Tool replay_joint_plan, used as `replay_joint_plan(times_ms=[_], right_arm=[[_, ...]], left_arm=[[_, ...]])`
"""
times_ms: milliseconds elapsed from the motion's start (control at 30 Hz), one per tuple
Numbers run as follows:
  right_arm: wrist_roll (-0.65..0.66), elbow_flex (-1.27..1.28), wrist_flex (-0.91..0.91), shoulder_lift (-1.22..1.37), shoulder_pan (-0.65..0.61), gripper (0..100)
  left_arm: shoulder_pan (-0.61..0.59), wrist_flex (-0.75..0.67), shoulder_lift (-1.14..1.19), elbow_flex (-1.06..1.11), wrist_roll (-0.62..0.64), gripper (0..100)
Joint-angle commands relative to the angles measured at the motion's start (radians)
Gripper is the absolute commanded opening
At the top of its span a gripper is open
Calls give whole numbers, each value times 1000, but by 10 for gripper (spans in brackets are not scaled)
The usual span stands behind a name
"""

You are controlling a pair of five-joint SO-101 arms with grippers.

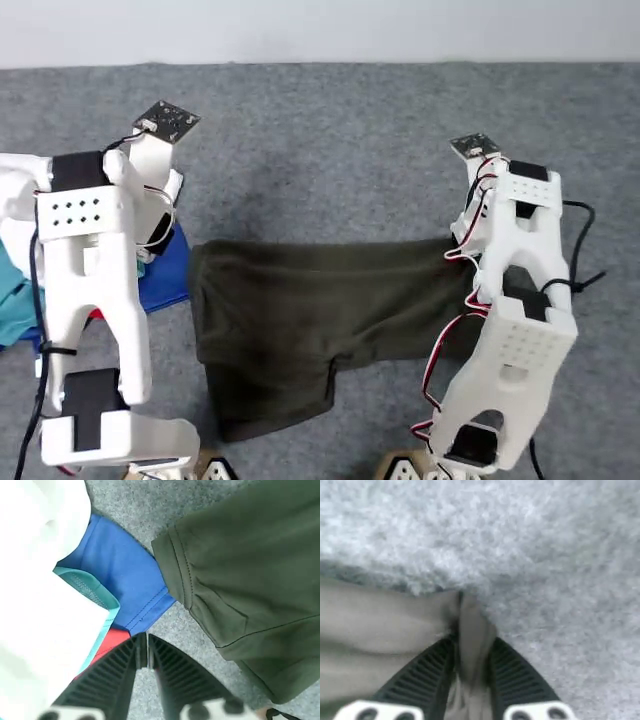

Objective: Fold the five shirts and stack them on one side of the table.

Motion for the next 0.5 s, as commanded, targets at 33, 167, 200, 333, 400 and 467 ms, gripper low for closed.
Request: replay_joint_plan(times_ms=[33,167,200,333,400,467], right_arm=[[17,-141,7,2,38,9],[126,-236,-39,30,65,9],[150,-258,-56,45,70,9],[204,-358,-47,111,71,12],[209,-411,21,122,65,42],[204,-480,107,124,53,135]], left_arm=[[-9,23,-46,-2,-5,15],[-9,23,-46,-2,-5,15],[-9,23,-46,-2,-5,15],[-9,23,-48,-2,-5,15],[-15,23,-48,-4,-5,15],[-37,23,-48,-8,-5,15]])
